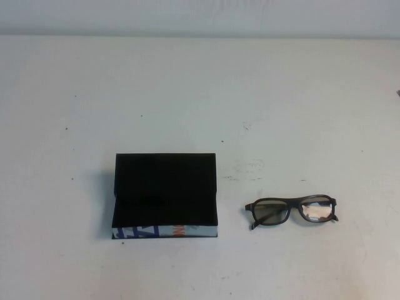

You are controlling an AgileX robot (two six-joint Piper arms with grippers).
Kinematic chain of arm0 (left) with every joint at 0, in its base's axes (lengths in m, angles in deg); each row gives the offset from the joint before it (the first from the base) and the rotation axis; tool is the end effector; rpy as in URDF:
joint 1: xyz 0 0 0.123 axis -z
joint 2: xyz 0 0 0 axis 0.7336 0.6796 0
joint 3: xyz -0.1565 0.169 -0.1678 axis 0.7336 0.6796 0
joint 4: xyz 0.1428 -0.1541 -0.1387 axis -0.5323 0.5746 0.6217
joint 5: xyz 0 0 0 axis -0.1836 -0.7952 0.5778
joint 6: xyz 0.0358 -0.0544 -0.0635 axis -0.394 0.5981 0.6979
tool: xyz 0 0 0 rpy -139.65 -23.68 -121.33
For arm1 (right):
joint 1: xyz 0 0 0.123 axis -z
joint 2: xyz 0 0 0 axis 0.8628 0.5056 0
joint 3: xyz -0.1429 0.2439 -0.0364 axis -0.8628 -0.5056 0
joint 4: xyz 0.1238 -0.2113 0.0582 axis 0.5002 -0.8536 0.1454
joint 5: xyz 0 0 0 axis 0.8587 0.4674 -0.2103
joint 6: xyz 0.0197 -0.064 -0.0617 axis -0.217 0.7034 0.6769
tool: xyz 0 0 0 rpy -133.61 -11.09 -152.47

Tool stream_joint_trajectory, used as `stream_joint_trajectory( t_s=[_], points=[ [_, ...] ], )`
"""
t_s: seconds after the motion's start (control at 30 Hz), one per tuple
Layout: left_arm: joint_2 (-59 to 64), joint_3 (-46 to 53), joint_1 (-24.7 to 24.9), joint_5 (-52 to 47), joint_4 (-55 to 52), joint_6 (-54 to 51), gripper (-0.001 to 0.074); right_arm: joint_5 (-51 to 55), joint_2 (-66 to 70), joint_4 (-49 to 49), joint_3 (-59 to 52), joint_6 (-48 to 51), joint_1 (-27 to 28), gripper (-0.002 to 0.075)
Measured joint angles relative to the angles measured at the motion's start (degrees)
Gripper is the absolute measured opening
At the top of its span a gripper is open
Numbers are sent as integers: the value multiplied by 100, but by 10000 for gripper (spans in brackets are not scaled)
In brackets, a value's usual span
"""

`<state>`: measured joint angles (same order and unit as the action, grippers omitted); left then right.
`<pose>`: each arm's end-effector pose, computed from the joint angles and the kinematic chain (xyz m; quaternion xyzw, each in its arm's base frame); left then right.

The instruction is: Return glasses to glasses case

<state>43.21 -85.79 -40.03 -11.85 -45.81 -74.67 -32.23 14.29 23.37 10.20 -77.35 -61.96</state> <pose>0.0523 -0.0075 0.1720 0.0725 0.7998 -0.0273 0.5952 0.0527 0.0082 0.1737 -0.0415 0.7949 0.0347 0.6044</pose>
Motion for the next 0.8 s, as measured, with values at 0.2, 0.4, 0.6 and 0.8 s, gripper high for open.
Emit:
stream_joint_trajectory(
  t_s=[0.2, 0.4, 0.6, 0.8],
  points=[
    [0, 0, 0, 0, 0, 0, 0, 0, 0, 0, 0, 0, 0, -14],
    [0, 0, 0, 0, 0, 0, 0, 0, 0, 10, 0, 0, 0, -14],
    [0, 0, 0, 0, 0, 0, 0, -25, 0, 120, 0, 0, 0, -14],
    [0, 0, 0, 0, 0, 0, 0, -647, 0, 1855, 0, 0, 0, -14]
  ],
)
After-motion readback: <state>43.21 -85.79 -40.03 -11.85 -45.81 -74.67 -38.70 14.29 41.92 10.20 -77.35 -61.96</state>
